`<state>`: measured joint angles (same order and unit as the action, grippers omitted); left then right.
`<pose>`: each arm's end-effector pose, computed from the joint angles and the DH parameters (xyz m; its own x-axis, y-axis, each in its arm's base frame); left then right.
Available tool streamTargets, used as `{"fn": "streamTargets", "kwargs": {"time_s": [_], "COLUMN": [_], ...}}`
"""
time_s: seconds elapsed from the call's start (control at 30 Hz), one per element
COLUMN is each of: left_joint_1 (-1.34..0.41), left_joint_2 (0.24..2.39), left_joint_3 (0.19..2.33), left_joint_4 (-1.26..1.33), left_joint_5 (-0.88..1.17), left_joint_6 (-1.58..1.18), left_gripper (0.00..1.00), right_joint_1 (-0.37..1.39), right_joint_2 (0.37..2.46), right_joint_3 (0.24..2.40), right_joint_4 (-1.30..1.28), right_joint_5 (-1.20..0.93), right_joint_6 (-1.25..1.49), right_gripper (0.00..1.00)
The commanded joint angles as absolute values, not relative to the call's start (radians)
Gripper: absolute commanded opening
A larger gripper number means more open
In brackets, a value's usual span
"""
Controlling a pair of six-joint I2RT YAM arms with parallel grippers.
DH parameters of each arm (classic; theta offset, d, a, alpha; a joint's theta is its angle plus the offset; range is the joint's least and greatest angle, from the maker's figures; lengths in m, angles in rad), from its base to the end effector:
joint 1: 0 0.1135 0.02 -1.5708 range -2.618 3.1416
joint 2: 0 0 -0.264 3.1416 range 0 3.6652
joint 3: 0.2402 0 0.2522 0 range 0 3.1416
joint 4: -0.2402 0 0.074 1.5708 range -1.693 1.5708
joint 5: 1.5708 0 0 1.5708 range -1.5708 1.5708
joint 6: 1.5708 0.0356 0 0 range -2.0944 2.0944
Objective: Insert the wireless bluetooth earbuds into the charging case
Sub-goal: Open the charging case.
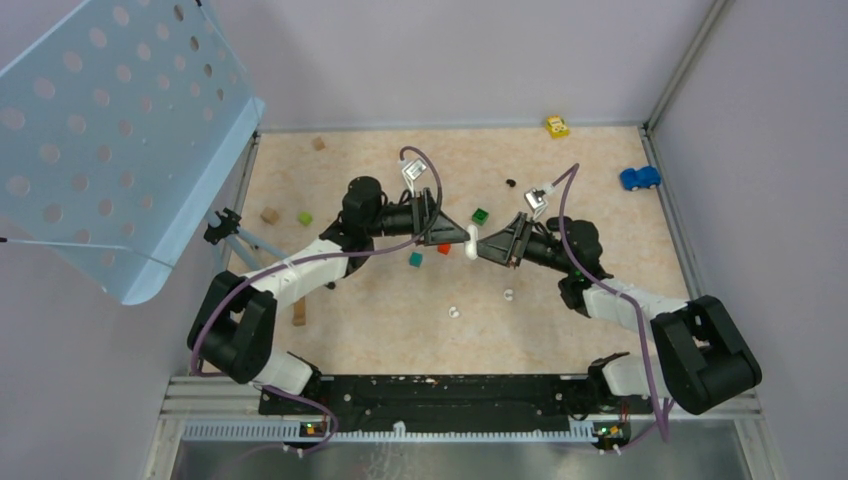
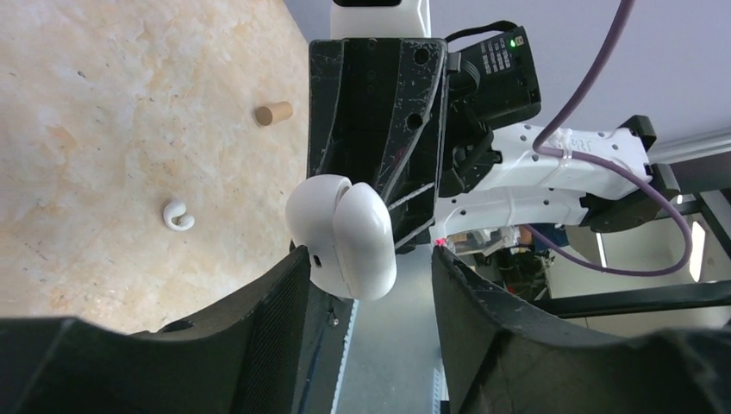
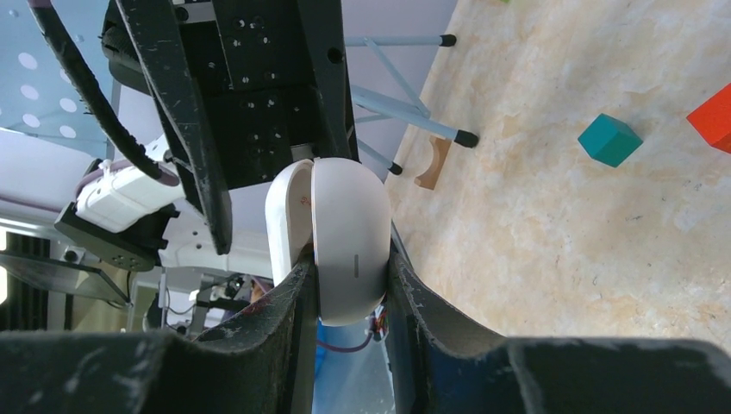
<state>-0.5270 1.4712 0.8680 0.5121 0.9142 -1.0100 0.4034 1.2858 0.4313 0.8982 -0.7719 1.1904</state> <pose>0.2666 -0.1878 0.2779 -0.8791 -0.0865 -0.4686 0.4593 0.1084 -0.8816 0.2214 0.1215 0.2258 -0.8414 0.3643 -0.3992 -0.3797 0.1272 0.9163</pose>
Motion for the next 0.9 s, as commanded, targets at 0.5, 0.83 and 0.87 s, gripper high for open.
{"fn": "streamTargets", "kwargs": {"time_s": [0.5, 0.83, 0.87], "left_joint_1": [-0.722, -0.723, -0.722], "left_joint_2": [1.469, 1.434, 1.426], "left_joint_3": [1.223, 1.218, 1.211], "left_joint_4": [-0.146, -0.215, -0.217], "left_joint_5": [0.483, 0.414, 0.412], "left_joint_6": [-0.523, -0.485, -0.485], "left_gripper": [0.62, 0.52, 0.52], "right_joint_1": [0.421, 0.420, 0.420], "right_joint_2": [1.211, 1.207, 1.206], "right_joint_3": [0.467, 0.470, 0.473], "right_joint_4": [0.772, 0.755, 0.754], "right_joint_5": [-0.744, -0.739, -0.739], "right_joint_6": [1.096, 1.087, 1.087], "right_gripper": [0.00, 0.00, 0.00]}}
